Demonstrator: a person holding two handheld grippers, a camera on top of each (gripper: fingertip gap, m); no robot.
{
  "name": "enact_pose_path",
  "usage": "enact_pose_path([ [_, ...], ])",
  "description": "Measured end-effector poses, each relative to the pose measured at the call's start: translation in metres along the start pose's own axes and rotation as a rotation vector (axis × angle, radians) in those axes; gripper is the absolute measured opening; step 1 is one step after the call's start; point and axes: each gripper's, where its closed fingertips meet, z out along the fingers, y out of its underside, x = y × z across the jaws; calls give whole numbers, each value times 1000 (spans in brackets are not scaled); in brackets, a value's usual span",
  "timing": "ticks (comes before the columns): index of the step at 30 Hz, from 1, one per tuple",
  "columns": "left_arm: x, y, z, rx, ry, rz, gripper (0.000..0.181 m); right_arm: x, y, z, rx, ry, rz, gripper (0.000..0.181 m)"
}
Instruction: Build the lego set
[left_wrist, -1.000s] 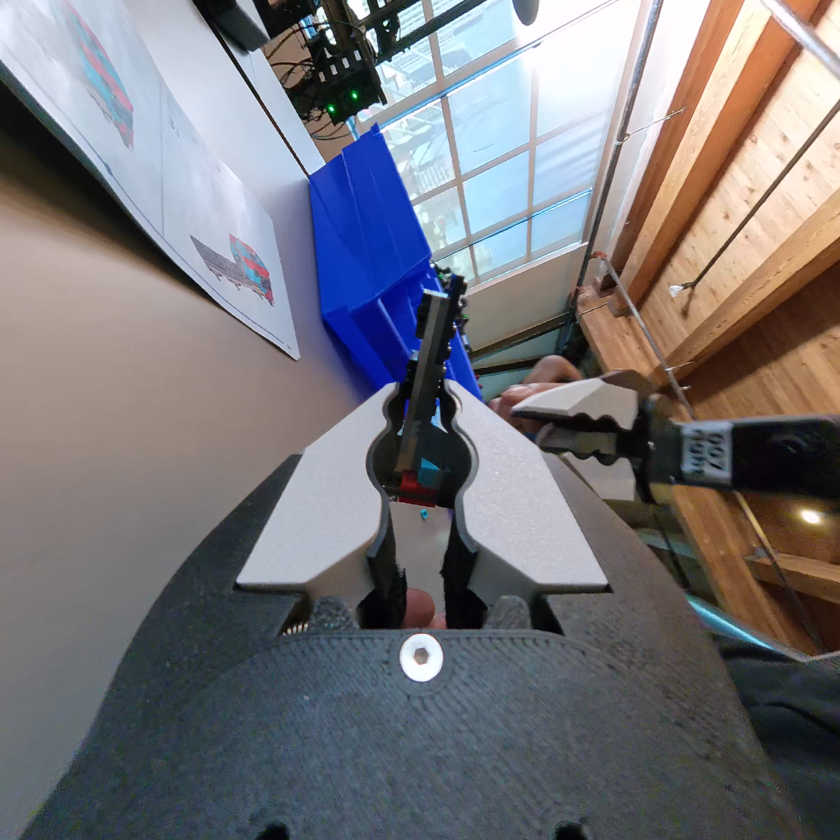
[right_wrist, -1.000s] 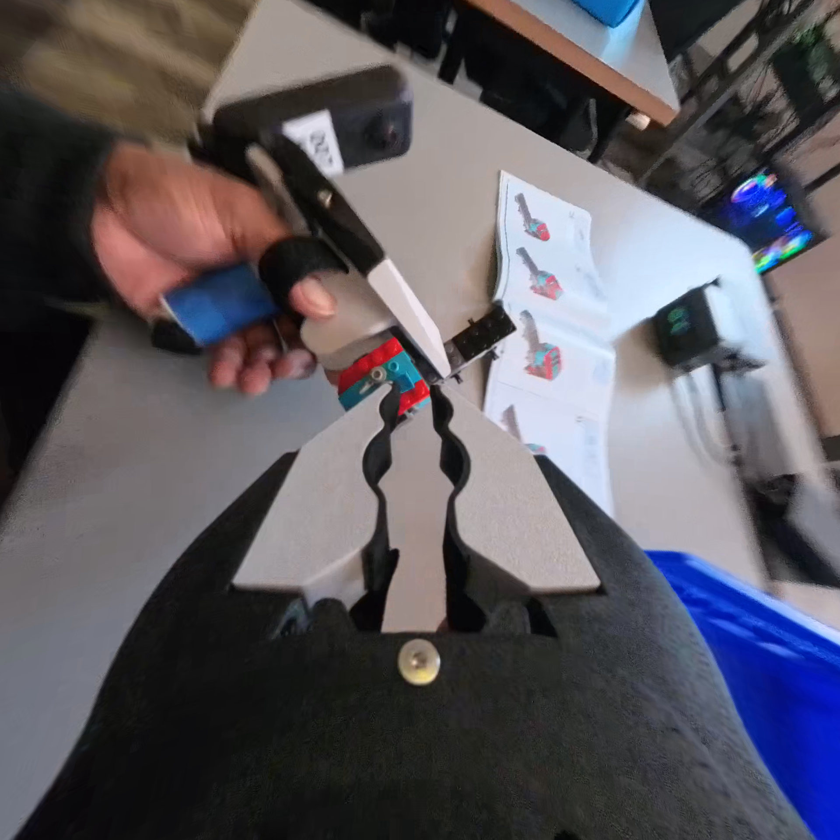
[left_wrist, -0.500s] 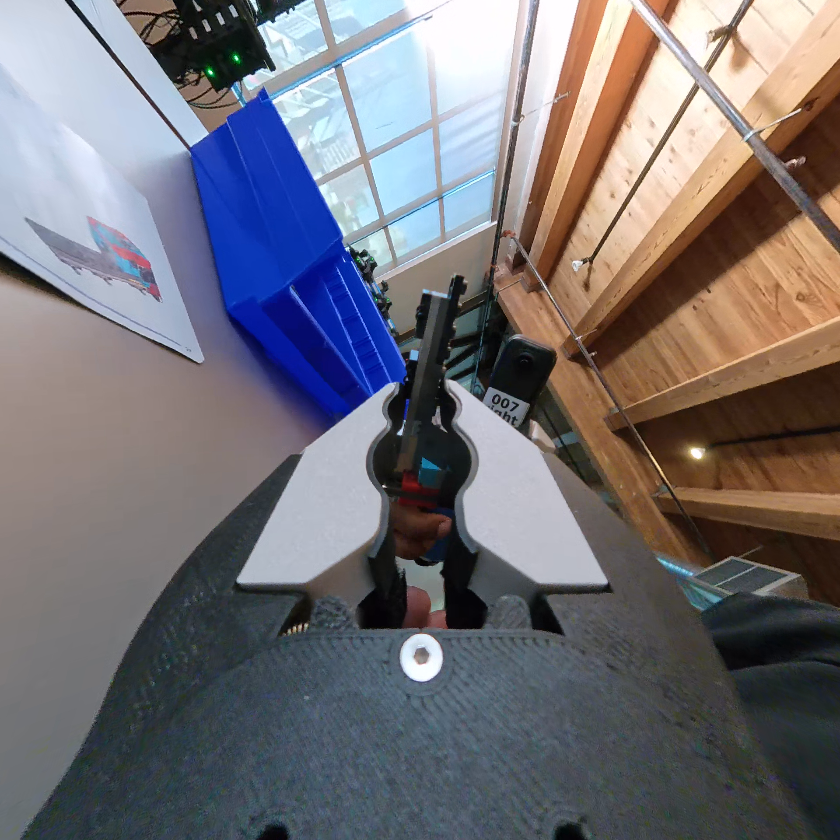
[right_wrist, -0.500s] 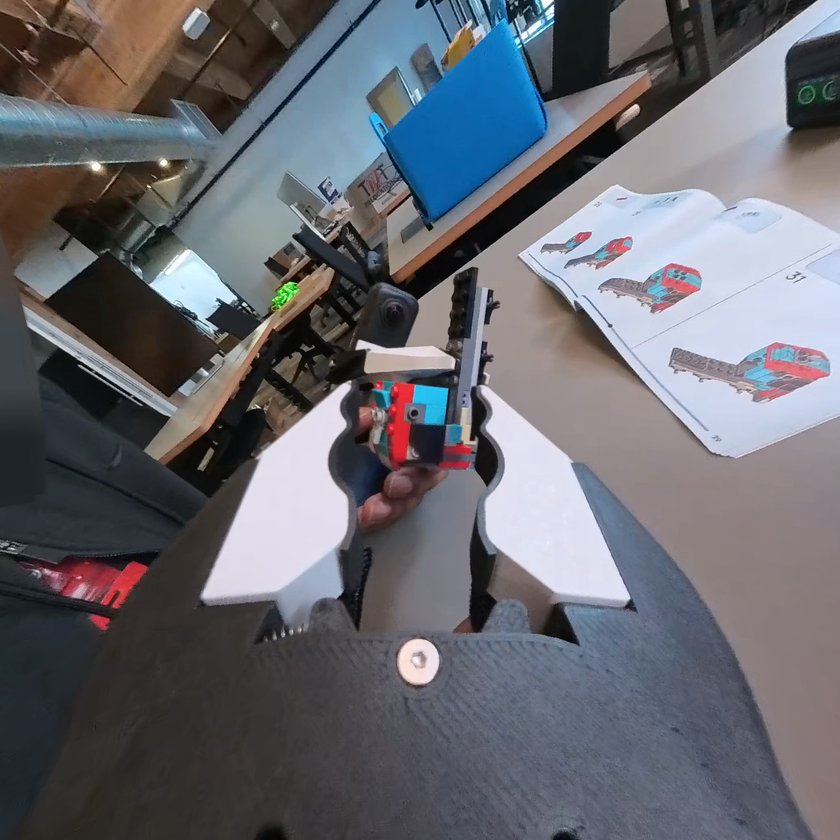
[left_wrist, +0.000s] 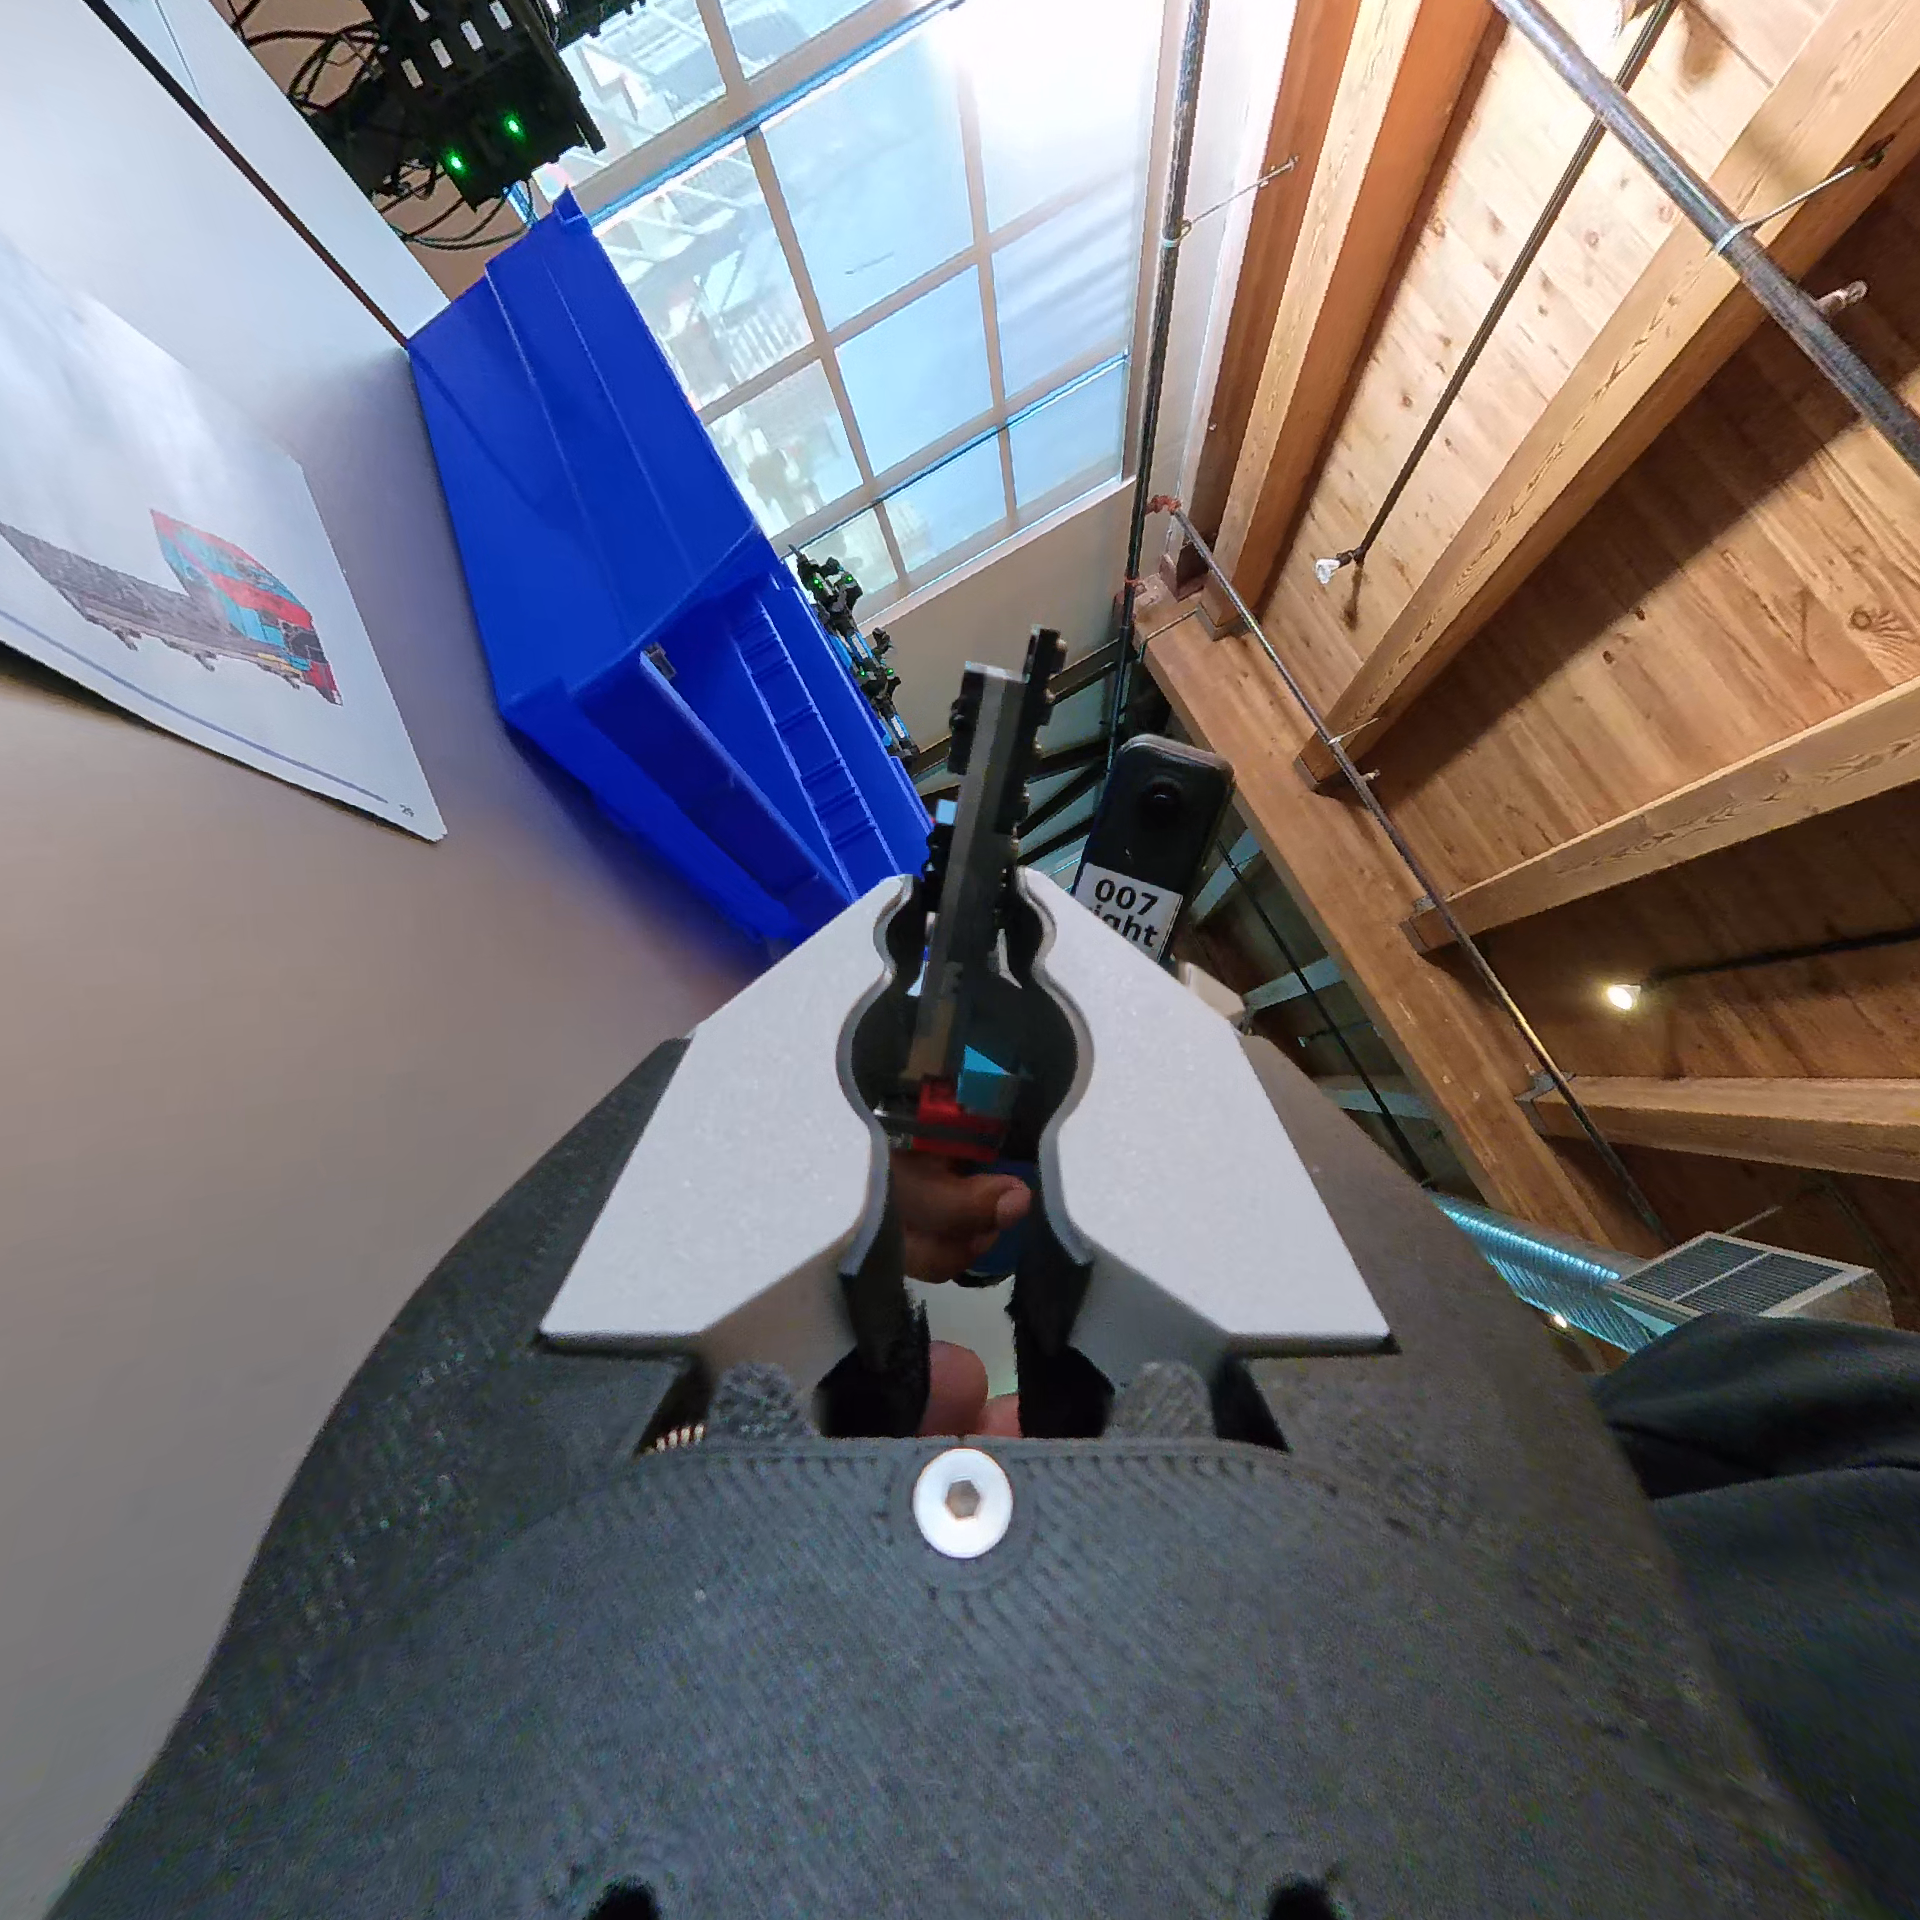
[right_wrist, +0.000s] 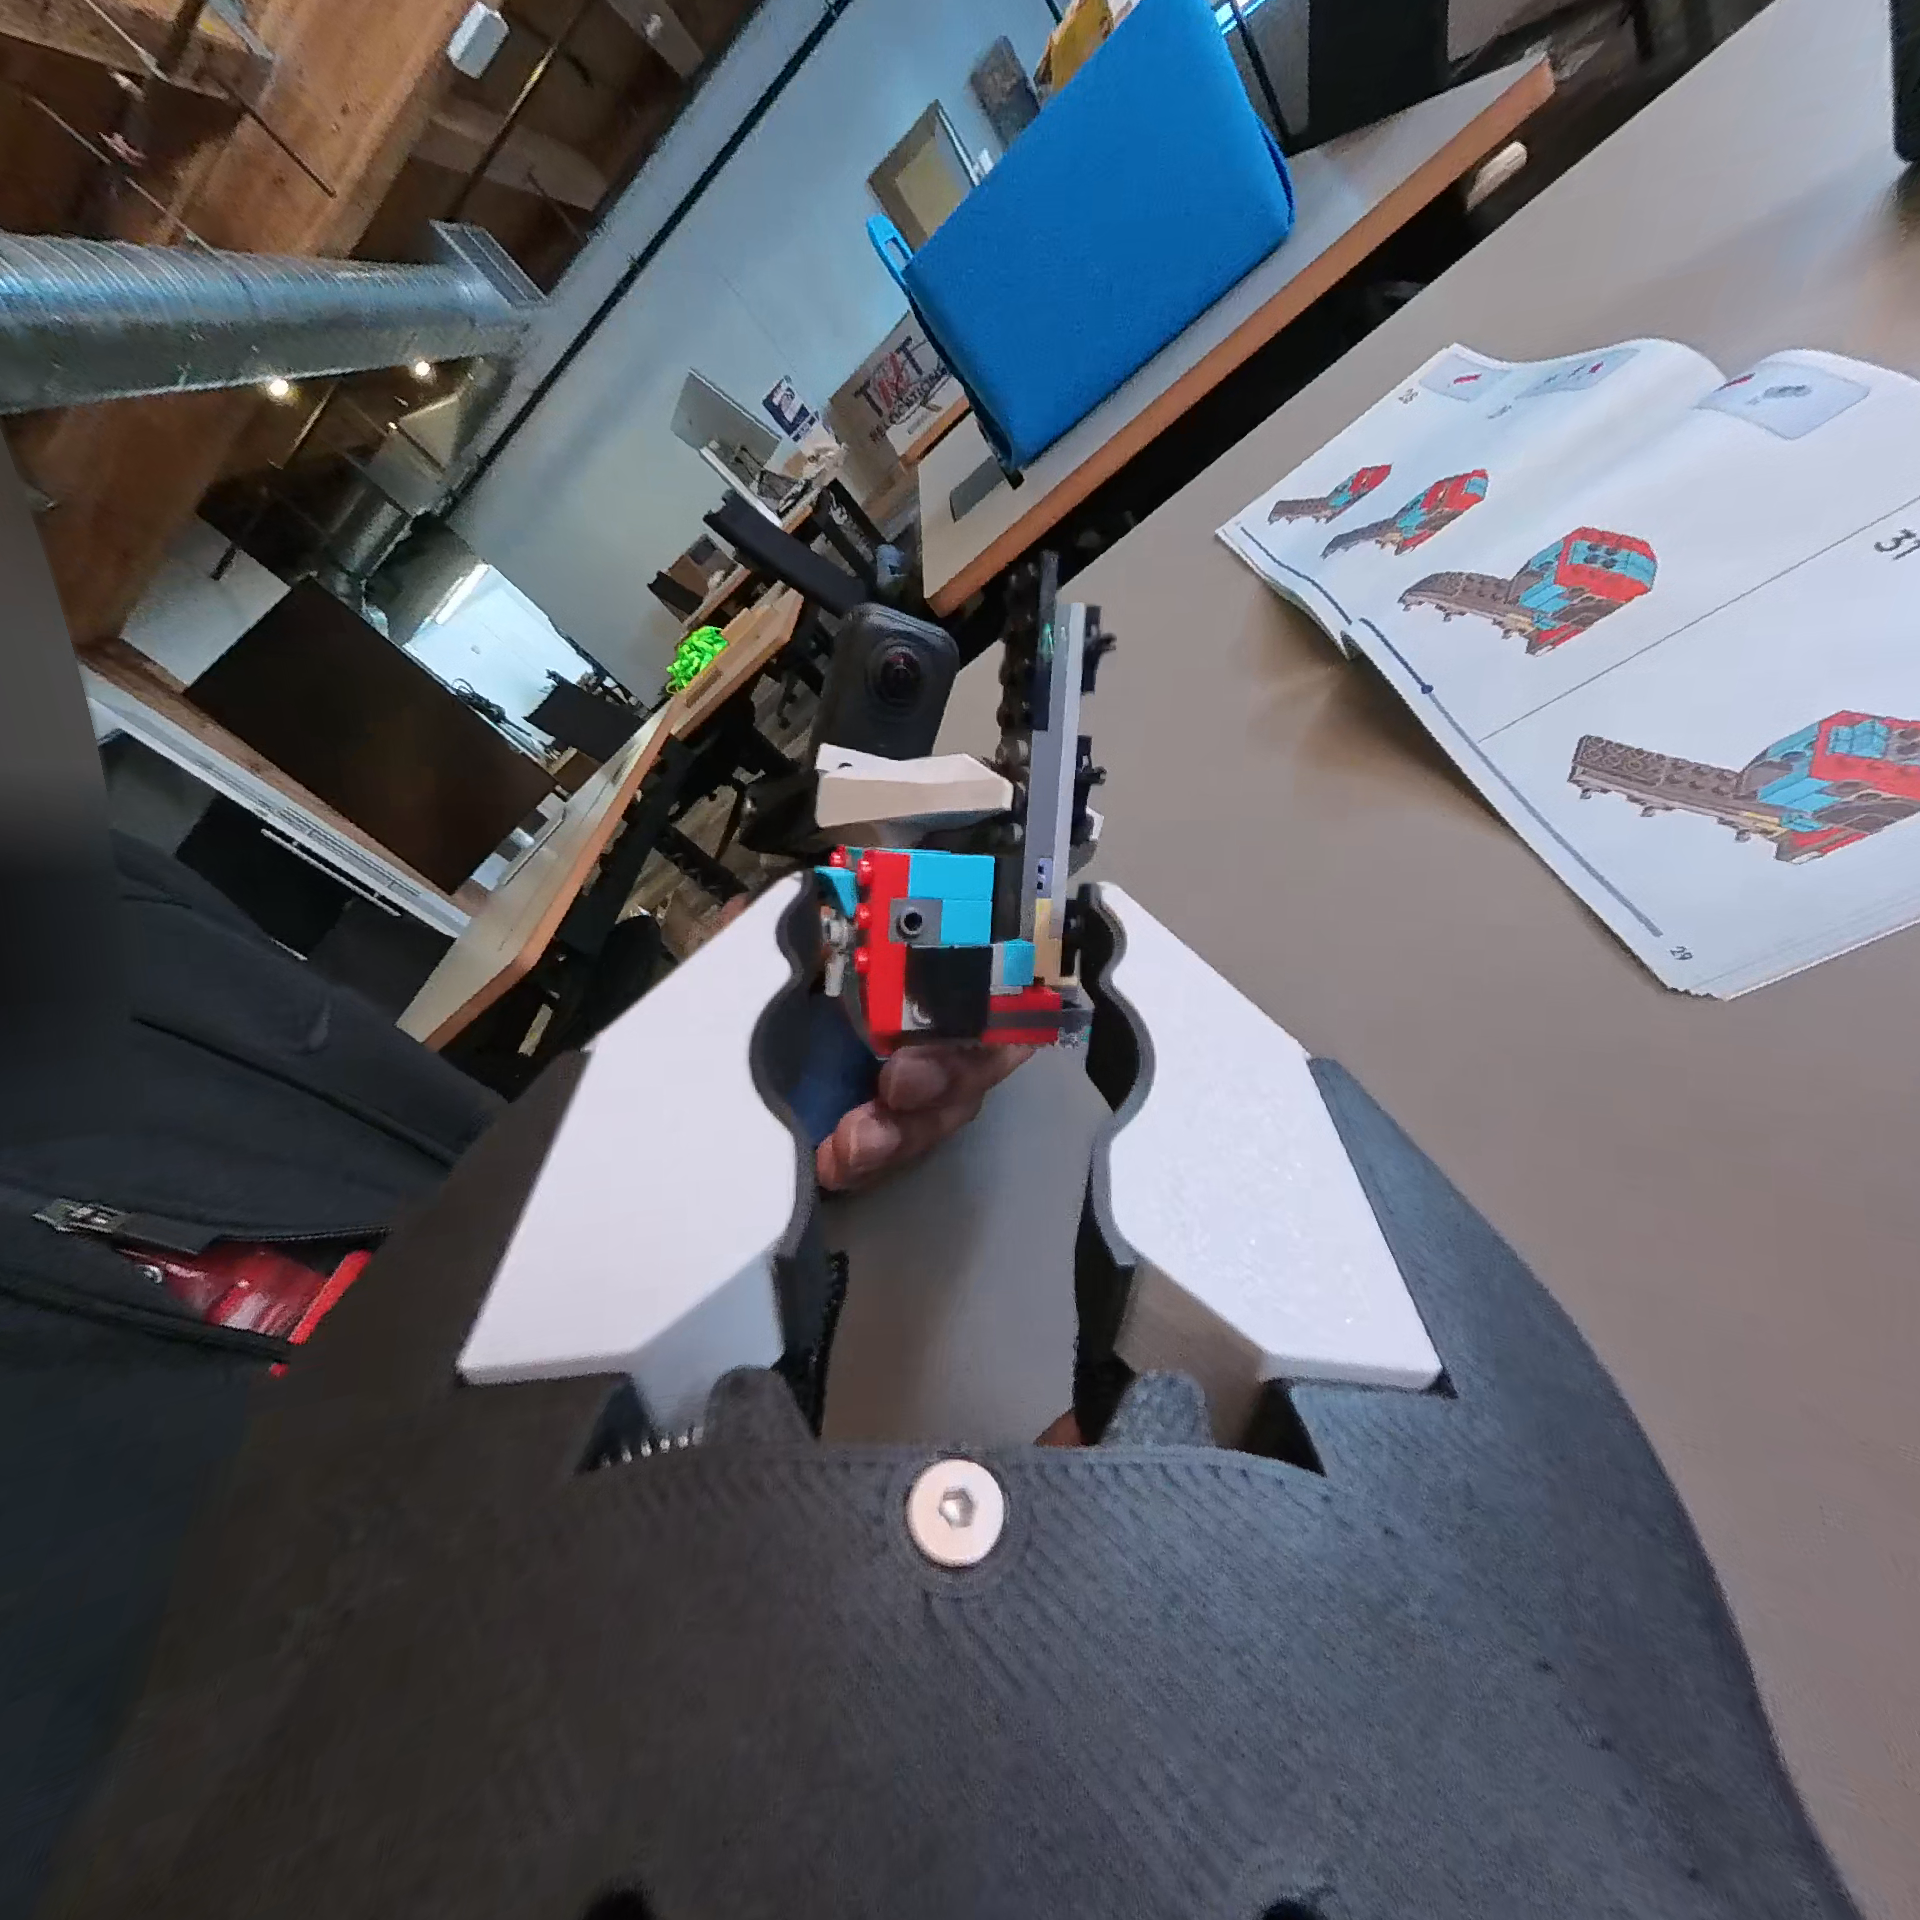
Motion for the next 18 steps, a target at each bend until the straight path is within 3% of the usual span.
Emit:
enact_pose_path([
  [13, 1, 0, 0, 3, -3, 3, 14, 0, 0, -1, 10, 8, 8, 50],
  [18, 1, 1, 0, -9, -1, 4, 14, -7, -2, -5, 27, -35, 44, 58],
])
